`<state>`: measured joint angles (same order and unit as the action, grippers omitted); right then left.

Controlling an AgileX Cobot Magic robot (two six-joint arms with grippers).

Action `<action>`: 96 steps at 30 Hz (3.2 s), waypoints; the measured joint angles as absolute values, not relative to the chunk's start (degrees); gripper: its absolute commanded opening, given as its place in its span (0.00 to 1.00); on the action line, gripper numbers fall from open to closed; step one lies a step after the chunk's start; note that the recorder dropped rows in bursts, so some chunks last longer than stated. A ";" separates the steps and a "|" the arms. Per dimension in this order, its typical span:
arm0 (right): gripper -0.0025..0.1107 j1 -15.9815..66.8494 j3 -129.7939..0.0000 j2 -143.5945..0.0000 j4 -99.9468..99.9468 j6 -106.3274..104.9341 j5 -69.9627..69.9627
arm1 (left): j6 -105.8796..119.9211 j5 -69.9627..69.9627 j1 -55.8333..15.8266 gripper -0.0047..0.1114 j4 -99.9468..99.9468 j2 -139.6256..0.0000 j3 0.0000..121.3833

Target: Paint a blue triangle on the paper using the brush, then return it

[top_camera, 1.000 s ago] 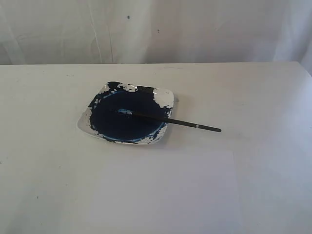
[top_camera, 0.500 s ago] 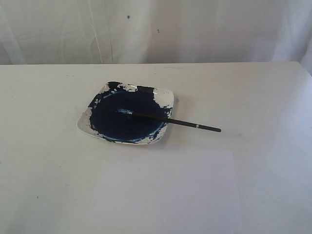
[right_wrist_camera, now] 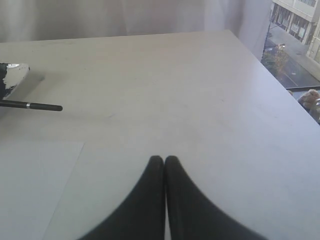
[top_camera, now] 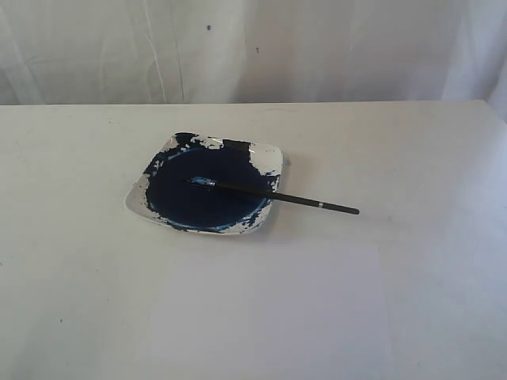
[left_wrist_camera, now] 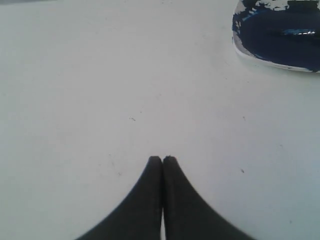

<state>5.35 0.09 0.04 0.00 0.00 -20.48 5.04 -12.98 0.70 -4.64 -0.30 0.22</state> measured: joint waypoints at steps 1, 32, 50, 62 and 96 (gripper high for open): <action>0.02 5.35 0.09 0.04 0.00 0.00 -20.48 | 5.97 -12.34 0.70 0.04 -4.00 -0.30 0.22; 0.02 5.35 0.09 0.04 0.00 0.00 -20.48 | 9.82 34.57 0.70 0.04 -20.04 -8.01 16.70; 0.02 5.35 0.09 0.04 0.00 0.00 -20.48 | -82.82 32.97 0.70 0.04 54.87 -57.91 45.91; 0.02 5.35 0.09 0.04 0.00 0.00 -20.60 | -112.86 68.03 0.70 0.04 87.45 -80.43 48.78; 0.02 5.35 0.09 0.04 0.00 0.00 -20.79 | -103.71 47.95 -21.42 0.04 81.35 -85.49 24.27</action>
